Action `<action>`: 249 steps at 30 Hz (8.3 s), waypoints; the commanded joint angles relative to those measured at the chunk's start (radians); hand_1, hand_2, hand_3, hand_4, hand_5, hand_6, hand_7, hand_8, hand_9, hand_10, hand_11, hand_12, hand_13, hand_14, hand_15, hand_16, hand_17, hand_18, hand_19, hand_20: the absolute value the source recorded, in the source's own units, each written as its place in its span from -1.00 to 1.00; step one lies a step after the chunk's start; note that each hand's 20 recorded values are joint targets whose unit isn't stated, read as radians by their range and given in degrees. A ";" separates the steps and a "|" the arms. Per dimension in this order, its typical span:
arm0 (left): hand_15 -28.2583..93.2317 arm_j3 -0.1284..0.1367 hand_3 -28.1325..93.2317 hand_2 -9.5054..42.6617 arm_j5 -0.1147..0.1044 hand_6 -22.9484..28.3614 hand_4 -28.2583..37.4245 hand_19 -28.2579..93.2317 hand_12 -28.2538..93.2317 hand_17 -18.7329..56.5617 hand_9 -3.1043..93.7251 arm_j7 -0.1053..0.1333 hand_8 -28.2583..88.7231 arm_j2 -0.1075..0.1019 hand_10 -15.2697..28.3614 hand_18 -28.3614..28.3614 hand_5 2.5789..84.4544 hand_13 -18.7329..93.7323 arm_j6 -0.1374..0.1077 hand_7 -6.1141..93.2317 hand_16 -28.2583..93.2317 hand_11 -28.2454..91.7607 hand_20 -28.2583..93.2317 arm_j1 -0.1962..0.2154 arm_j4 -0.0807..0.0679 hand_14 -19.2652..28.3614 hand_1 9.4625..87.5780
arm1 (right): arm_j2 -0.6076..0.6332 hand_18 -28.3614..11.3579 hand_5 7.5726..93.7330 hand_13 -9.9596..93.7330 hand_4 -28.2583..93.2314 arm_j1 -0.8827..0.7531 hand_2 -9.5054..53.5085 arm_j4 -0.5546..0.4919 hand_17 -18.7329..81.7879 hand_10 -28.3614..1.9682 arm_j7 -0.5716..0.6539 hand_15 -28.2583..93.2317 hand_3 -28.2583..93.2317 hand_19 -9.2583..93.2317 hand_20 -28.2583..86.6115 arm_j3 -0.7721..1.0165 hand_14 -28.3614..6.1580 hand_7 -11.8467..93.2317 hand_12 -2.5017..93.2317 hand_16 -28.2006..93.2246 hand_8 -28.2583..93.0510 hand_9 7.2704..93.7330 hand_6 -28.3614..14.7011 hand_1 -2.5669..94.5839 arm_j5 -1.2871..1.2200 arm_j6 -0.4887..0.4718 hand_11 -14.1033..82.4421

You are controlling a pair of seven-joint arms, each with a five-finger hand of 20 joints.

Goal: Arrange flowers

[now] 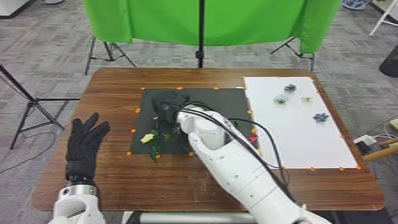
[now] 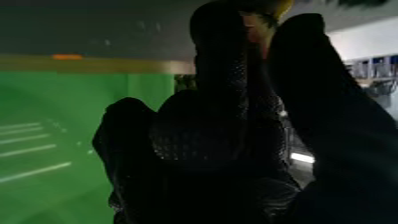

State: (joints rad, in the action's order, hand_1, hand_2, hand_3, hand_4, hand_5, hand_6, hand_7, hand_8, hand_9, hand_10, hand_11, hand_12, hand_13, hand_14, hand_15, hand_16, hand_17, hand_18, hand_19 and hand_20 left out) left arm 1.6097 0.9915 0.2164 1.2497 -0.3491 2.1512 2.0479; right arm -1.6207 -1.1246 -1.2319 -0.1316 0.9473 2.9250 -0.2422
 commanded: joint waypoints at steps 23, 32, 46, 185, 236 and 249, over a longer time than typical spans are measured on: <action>-0.37 0.010 0.31 -0.12 0.001 0.05 -1.00 -0.49 -0.37 -0.39 0.01 -0.009 -0.62 0.009 0.29 0.42 -0.11 -0.05 -0.003 -0.76 -0.49 -0.32 -0.23 0.022 -0.001 0.43 -0.82 | 0.368 -0.22 0.40 0.89 -0.73 0.060 -0.77 -0.480 0.64 -0.05 0.364 0.50 0.49 1.00 0.57 -0.095 0.39 -0.45 -0.42 0.03 -0.68 0.76 0.25 -0.32 -0.644 -0.077 -0.15; -0.37 0.014 0.32 -0.12 0.005 0.06 -1.00 -0.49 -0.37 -0.39 0.02 -0.016 -0.62 0.014 0.29 0.42 -0.10 -0.05 -0.006 -0.76 -0.49 -0.32 -0.23 0.031 0.005 0.43 -0.83 | 0.638 -0.29 0.39 0.84 -0.69 -0.207 -0.71 -0.732 0.57 -0.15 0.453 0.48 0.48 1.00 0.52 0.238 0.29 -0.49 -0.42 0.04 -0.66 0.70 0.21 -0.32 -0.642 0.072 -0.21; -0.37 0.010 0.33 -0.15 0.008 0.06 -1.00 -0.48 -0.37 -0.39 0.02 -0.023 -0.62 0.019 0.29 0.42 -0.08 -0.05 -0.005 -0.75 -0.48 -0.31 -0.23 0.039 0.011 0.43 -0.82 | 0.683 -0.34 0.25 0.71 -0.73 -0.342 -1.00 -0.446 0.50 -0.30 0.579 0.52 0.48 1.00 0.51 0.566 0.18 -0.50 -0.46 0.03 -0.65 0.43 0.27 -0.26 -0.448 -0.067 -0.38; -0.36 0.013 0.44 -0.33 0.042 0.04 -1.00 -0.46 -0.35 -0.40 0.02 -0.041 -0.62 0.016 0.27 0.44 -0.08 -0.04 0.039 -0.75 -0.47 -0.30 -0.21 0.024 0.006 0.43 -0.82 | 0.621 -0.25 0.16 0.79 -0.69 -0.030 -1.00 -0.368 0.54 -0.31 0.474 0.40 0.47 1.00 0.41 0.235 0.27 -0.57 -0.49 0.00 -0.65 0.47 0.26 -0.34 -0.468 -0.017 -0.41; -0.37 0.014 0.45 -0.34 0.022 0.03 -1.00 -0.46 -0.35 -0.40 0.01 -0.061 -0.61 0.012 0.27 0.44 -0.09 -0.04 0.051 -0.75 -0.47 -0.30 -0.21 0.026 0.006 0.43 -0.81 | 0.558 0.04 0.63 1.00 -0.74 -0.100 -1.00 -0.495 0.79 0.31 0.257 0.46 0.32 1.00 0.47 -0.133 0.65 -0.38 -0.11 -0.02 -0.33 0.97 0.28 0.35 -0.596 0.030 -0.48; -0.37 0.016 0.46 -0.35 0.025 0.04 -1.00 -0.46 -0.35 -0.40 0.01 -0.054 -0.62 0.012 0.27 0.44 -0.09 -0.04 0.058 -0.75 -0.47 -0.30 -0.21 0.030 0.005 0.43 -0.82 | 0.552 0.02 0.36 1.00 -0.80 -0.114 -1.00 -0.491 0.77 0.05 0.261 0.43 0.44 1.00 0.49 -0.109 0.62 -0.40 -0.27 0.05 -0.49 0.76 0.37 0.09 -0.601 0.025 -0.21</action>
State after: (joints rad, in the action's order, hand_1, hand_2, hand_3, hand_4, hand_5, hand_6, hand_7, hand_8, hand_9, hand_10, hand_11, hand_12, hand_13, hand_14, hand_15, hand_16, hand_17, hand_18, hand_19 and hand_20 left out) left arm 1.6250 1.0219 0.1621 1.2591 -0.3048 2.1686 2.0590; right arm -1.0709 -1.2403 -1.7205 0.1318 0.8260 2.3182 -0.2267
